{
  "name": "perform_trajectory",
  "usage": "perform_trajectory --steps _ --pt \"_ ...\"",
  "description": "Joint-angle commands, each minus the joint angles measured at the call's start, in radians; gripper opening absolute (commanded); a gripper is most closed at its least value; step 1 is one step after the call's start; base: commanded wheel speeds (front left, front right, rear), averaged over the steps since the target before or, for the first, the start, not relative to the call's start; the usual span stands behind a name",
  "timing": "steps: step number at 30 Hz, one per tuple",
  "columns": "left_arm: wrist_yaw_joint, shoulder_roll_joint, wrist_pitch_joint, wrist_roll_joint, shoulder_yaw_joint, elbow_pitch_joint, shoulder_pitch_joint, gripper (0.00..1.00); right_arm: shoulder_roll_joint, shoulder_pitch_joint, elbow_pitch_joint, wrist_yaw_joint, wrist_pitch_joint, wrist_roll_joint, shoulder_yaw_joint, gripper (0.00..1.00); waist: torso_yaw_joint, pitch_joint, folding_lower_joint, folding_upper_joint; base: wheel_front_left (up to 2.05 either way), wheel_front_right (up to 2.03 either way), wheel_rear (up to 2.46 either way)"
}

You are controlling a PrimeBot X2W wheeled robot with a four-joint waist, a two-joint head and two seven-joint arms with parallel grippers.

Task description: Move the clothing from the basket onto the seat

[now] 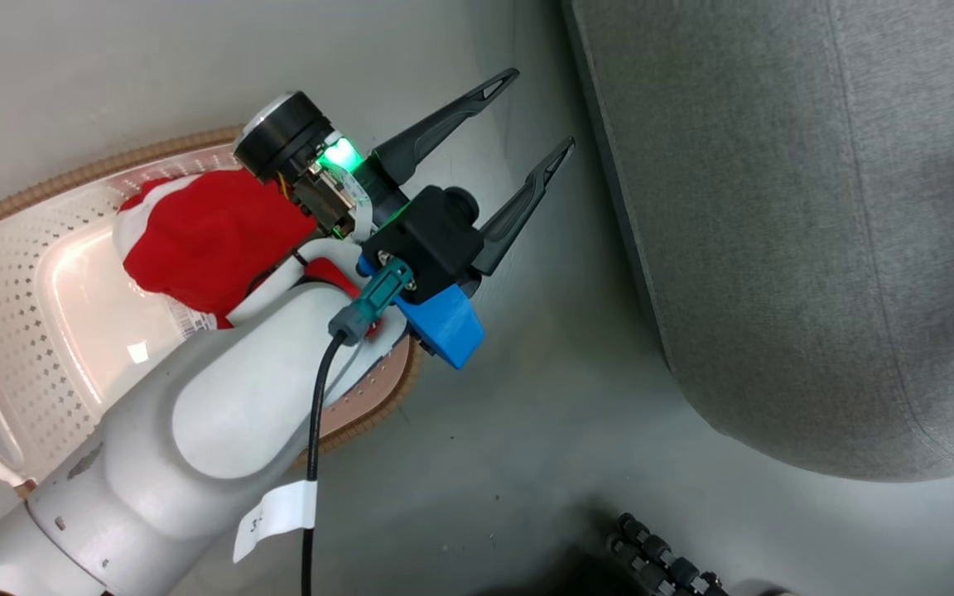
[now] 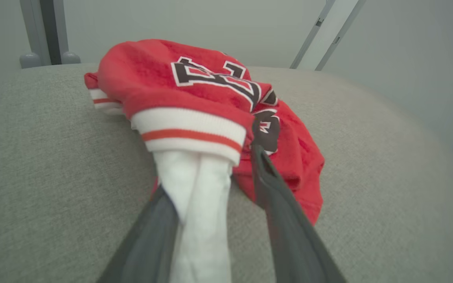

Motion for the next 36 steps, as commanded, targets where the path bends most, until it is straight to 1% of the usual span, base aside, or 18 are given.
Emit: perform_trajectory --steps 1,3,8,15,19,20,26,30,36 --pt "0.008 -0.003 -0.015 -0.010 -0.001 0.007 0.012 1.00 0.010 0.036 -0.034 0.000 -0.003 -0.002 0.003 1.00 -0.001 -0.035 -0.0001 0.0000 0.00 0.00 0.00" --pt "0.012 -0.013 -0.031 -0.017 0.002 0.016 0.024 1.00 0.012 0.074 -0.082 0.000 -0.003 -0.011 0.005 1.00 0.001 -0.067 -0.0001 0.0000 0.00 0.00 0.00" --pt "0.027 -0.031 -0.065 -0.046 0.023 0.053 0.061 1.00 0.019 0.182 -0.209 0.000 -0.003 -0.036 0.057 1.00 0.008 -0.163 -0.0001 0.0000 0.00 0.00 0.00" --pt "0.061 -0.058 -0.089 -0.099 0.101 0.093 0.139 1.00 0.009 0.284 -0.366 0.000 -0.003 -0.028 0.165 1.00 0.042 -0.314 -0.0001 0.0000 0.00 0.00 0.00" --pt "0.078 -0.066 -0.090 -0.103 0.188 0.063 0.200 1.00 0.003 0.320 -0.418 0.000 -0.003 -0.030 0.246 1.00 0.086 -0.394 -0.0001 0.0000 0.00 0.00 0.00" --pt "0.086 -0.070 -0.090 -0.099 0.239 0.044 0.234 1.00 0.002 0.333 -0.434 0.000 -0.003 -0.032 0.290 1.00 0.106 -0.426 -0.0001 0.0000 0.00 0.00 0.00" --pt "0.084 -0.095 -0.090 -0.076 0.387 0.024 0.342 1.00 0.009 0.372 -0.453 0.000 -0.003 -0.024 0.396 1.00 0.188 -0.528 -0.0001 0.0000 0.00 0.00 0.00" --pt "0.081 -0.113 -0.090 -0.057 0.487 0.021 0.414 1.00 0.025 0.401 -0.452 0.000 -0.003 -0.013 0.456 1.00 0.234 -0.581 -0.0001 0.0000 0.00 0.00 0.00" --pt "0.067 -0.144 -0.090 -0.012 0.629 0.006 0.521 1.00 0.058 0.459 -0.442 0.000 -0.003 -0.003 0.511 1.00 0.289 -0.650 -0.0001 0.0000 0.00 0.00 0.00"
